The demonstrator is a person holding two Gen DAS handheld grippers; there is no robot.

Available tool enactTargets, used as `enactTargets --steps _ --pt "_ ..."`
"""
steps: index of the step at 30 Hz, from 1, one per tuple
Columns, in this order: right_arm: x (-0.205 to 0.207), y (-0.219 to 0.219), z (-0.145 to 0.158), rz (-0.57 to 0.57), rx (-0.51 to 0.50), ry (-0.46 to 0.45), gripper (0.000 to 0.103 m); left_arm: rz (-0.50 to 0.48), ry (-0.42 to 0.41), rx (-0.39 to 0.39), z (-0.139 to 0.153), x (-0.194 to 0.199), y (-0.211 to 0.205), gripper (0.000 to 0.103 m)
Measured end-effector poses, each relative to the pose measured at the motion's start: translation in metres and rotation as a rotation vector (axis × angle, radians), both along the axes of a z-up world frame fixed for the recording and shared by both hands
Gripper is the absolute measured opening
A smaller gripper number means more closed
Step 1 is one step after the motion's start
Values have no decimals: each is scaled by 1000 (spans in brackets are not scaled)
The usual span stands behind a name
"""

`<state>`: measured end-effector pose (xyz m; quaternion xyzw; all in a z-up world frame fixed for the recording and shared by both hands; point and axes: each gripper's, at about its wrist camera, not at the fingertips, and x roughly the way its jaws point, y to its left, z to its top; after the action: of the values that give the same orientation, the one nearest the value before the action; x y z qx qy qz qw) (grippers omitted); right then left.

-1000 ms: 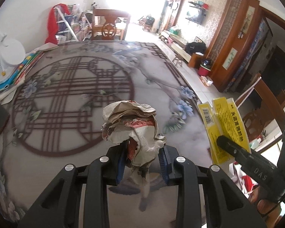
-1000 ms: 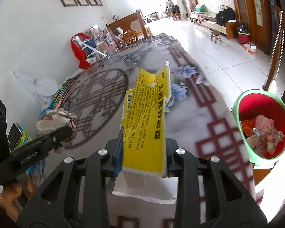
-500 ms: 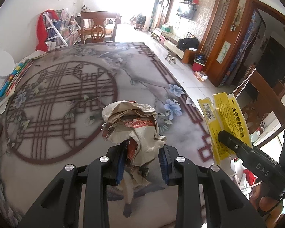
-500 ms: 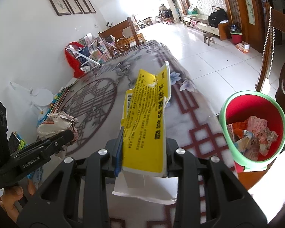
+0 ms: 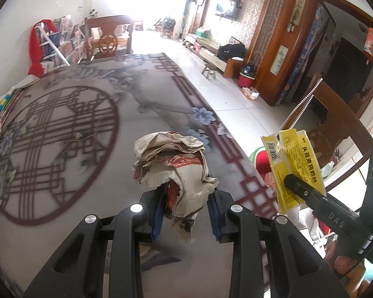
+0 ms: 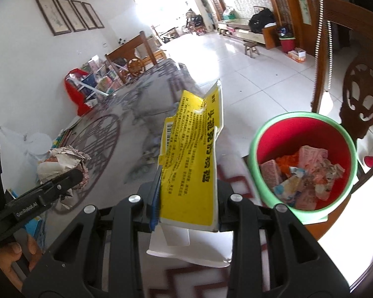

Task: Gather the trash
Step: 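Carry foil wad and yellow packet to the red bucket and open both tools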

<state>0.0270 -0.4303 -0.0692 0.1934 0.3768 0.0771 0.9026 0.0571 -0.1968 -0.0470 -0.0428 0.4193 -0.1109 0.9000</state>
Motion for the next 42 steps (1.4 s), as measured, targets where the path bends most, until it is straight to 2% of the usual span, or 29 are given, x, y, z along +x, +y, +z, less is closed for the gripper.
enactTargets --steps 5,7,13,18,21,22,23,27,28,30,32,34,36,39,42 --pt "1 -26 -5 -41 -50 -7 32 -68 4 -29 1 14 -31 28" --pt "2 -52 -7 -103 -55 -8 32 -117 15 -60 -1 24 -48 28" --pt "10 -123 -23 -268 -54 32 32 -293 82 -147 -17 54 -123 28" --pt "22 -158 -44 -330 -72 83 32 -388 142 -188 -29 76 -176 28" --pt "35 -165 -58 -315 -81 116 39 -433 169 -184 -35 84 -200 43" --pt "39 -165 -63 -321 -93 125 49 -433 159 -169 -36 84 -204 58" --pt "42 -165 -66 -324 -108 128 52 -431 140 -156 -35 82 -206 66" --pt "41 -162 -65 -335 -139 135 61 -396 97 -158 -28 74 -190 77" --pt "37 -158 -58 -342 -148 121 61 -378 95 -158 -25 72 -181 81" --pt "30 -147 -42 -335 -187 76 68 -323 57 -157 -14 67 -157 84" --pt "19 -126 -17 -310 -247 4 88 -259 6 -161 0 59 -133 86" --pt "7 -104 5 -281 -282 -81 97 -204 -49 -163 17 49 -108 88" --pt "-5 -81 26 -250 -297 -149 98 -155 -116 -155 35 34 -85 95" --pt "-23 -45 55 -195 -277 -242 98 -86 -232 -136 64 3 -46 95" --pt "-46 -12 80 -188 -243 -365 98 -29 -298 -123 84 -21 -16 95"
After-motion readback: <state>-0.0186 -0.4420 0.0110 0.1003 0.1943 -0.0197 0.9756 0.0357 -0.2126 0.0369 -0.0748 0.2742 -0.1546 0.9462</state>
